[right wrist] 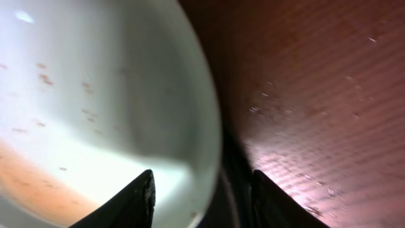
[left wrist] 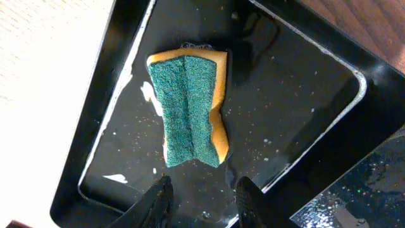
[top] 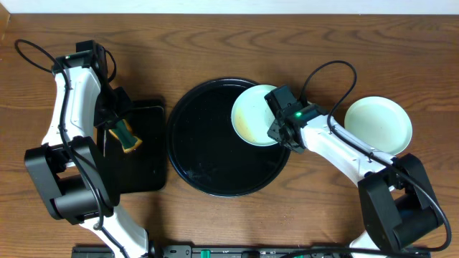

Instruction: Clean dirty plates on tray and stack at the side

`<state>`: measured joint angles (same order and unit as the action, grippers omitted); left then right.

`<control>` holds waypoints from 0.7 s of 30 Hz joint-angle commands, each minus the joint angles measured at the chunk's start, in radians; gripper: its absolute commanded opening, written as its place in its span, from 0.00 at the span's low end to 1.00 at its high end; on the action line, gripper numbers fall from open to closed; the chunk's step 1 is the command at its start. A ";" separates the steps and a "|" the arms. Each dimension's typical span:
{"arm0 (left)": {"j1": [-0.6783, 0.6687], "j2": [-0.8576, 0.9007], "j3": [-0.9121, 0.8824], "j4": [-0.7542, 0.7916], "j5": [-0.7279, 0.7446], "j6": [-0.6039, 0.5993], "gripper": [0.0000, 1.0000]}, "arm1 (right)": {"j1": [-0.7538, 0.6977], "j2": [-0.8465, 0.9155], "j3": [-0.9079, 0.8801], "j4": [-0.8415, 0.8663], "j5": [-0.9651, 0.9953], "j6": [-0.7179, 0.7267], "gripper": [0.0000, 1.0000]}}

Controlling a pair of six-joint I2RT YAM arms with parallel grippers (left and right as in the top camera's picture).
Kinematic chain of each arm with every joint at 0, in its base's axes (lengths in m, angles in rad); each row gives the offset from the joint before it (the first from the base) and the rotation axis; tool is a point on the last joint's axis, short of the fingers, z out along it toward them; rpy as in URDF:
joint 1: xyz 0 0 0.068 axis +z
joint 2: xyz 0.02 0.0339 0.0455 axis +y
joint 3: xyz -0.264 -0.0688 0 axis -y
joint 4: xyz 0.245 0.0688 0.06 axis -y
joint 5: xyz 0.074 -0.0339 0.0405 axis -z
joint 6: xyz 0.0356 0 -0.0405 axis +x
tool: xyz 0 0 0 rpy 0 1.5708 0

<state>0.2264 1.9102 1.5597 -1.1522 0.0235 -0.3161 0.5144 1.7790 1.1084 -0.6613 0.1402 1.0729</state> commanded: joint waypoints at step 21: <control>0.001 -0.006 0.011 -0.010 -0.008 0.009 0.35 | -0.006 -0.010 -0.100 0.156 -0.082 0.159 0.59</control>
<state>0.2264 1.9102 1.5597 -1.1553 0.0235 -0.3161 0.5137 1.7790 1.0550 -0.5251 0.0772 1.1713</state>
